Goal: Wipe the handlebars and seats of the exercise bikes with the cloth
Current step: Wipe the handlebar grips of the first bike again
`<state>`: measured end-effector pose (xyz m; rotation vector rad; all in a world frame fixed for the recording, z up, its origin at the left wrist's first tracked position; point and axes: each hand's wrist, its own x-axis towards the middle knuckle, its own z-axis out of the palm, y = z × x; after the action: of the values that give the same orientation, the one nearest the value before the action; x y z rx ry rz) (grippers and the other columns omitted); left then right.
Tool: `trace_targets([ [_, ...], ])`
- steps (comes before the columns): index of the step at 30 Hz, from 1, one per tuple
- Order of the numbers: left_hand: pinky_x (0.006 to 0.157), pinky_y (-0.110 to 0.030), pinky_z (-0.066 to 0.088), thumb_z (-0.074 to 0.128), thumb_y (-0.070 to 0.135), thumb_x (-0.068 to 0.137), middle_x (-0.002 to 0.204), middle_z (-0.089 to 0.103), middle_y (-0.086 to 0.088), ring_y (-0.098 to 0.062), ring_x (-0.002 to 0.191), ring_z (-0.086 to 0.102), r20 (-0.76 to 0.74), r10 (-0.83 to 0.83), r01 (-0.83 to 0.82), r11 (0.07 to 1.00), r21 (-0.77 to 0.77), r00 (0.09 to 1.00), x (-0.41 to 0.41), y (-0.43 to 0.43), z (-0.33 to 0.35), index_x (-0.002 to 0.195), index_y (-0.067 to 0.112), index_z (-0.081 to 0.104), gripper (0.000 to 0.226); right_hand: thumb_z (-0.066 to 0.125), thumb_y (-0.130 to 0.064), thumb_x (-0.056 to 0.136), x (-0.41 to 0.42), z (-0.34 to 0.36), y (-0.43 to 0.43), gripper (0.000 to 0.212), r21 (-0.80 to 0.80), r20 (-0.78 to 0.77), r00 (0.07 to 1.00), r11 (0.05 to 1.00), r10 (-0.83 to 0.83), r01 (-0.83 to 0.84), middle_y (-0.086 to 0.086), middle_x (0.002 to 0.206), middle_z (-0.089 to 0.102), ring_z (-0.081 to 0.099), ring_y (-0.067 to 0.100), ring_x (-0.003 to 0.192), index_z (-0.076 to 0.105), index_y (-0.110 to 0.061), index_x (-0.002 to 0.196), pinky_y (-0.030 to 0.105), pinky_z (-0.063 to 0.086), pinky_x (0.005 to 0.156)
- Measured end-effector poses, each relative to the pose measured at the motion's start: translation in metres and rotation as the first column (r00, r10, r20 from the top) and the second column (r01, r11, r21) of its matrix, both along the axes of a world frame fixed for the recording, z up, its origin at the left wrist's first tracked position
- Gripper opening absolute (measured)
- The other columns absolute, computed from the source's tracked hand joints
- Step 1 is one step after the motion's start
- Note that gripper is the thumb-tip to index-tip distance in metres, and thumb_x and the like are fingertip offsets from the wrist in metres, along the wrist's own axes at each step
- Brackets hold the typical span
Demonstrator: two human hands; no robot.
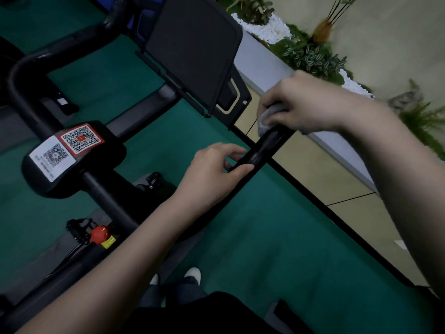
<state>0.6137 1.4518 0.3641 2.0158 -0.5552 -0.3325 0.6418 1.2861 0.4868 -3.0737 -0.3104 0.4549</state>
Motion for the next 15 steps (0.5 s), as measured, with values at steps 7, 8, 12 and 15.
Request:
trace_targets([
  [7, 0.068, 0.0, 0.036, 0.071, 0.041, 0.081, 0.088, 0.063, 0.019, -0.001, 0.078, 0.059, -0.084, 0.03, -0.028, 0.999, 0.018, 0.996, 0.003, 0.012, -0.003, 0.105, 0.025, 0.07, 0.028, 0.058, -0.016, 0.09, -0.012, -0.032, 0.022, 0.015, -0.077, 0.073, 0.993, 0.994, 0.089, -0.084, 0.008, 0.092, 0.07, 0.059, 0.03, 0.096, 0.071, -0.017, 0.098, 0.03, 0.041, 0.082],
  [8, 0.068, 0.0, 0.036, 0.071, 0.04, 0.081, 0.087, 0.062, 0.019, -0.001, 0.078, 0.059, -0.093, 0.026, -0.025, 1.0, 0.018, 0.995, 0.003, 0.012, -0.003, 0.105, 0.025, 0.07, 0.028, 0.059, -0.017, 0.091, -0.011, -0.031, 0.02, 0.014, -0.082, 0.104, 0.992, 0.995, 0.074, -0.065, 0.008, 0.091, 0.07, 0.059, 0.03, 0.096, 0.072, -0.016, 0.096, 0.03, 0.039, 0.082],
  [12, 0.066, -0.004, 0.038, 0.07, 0.039, 0.082, 0.086, 0.063, 0.018, -0.003, 0.08, 0.06, -0.121, 0.017, -0.015, 1.0, 0.014, 0.993, 0.003, 0.012, -0.002, 0.104, 0.025, 0.07, 0.026, 0.057, -0.021, 0.093, -0.023, -0.042, 0.028, 0.014, -0.065, 0.148, 0.987, 0.997, 0.06, -0.051, 0.005, 0.094, 0.068, 0.057, 0.028, 0.1, 0.07, -0.018, 0.096, 0.035, 0.042, 0.087],
  [15, 0.071, -0.013, 0.041, 0.069, 0.039, 0.084, 0.087, 0.064, 0.016, -0.005, 0.082, 0.062, -0.121, 0.002, 0.001, 1.0, 0.023, 0.993, 0.002, 0.012, -0.001, 0.102, 0.025, 0.071, 0.023, 0.057, -0.02, 0.093, -0.039, -0.05, 0.031, 0.014, 0.02, 0.139, 0.985, 0.995, 0.097, -0.101, 0.002, 0.092, 0.066, 0.053, 0.024, 0.101, 0.071, -0.016, 0.095, 0.044, 0.045, 0.087],
])
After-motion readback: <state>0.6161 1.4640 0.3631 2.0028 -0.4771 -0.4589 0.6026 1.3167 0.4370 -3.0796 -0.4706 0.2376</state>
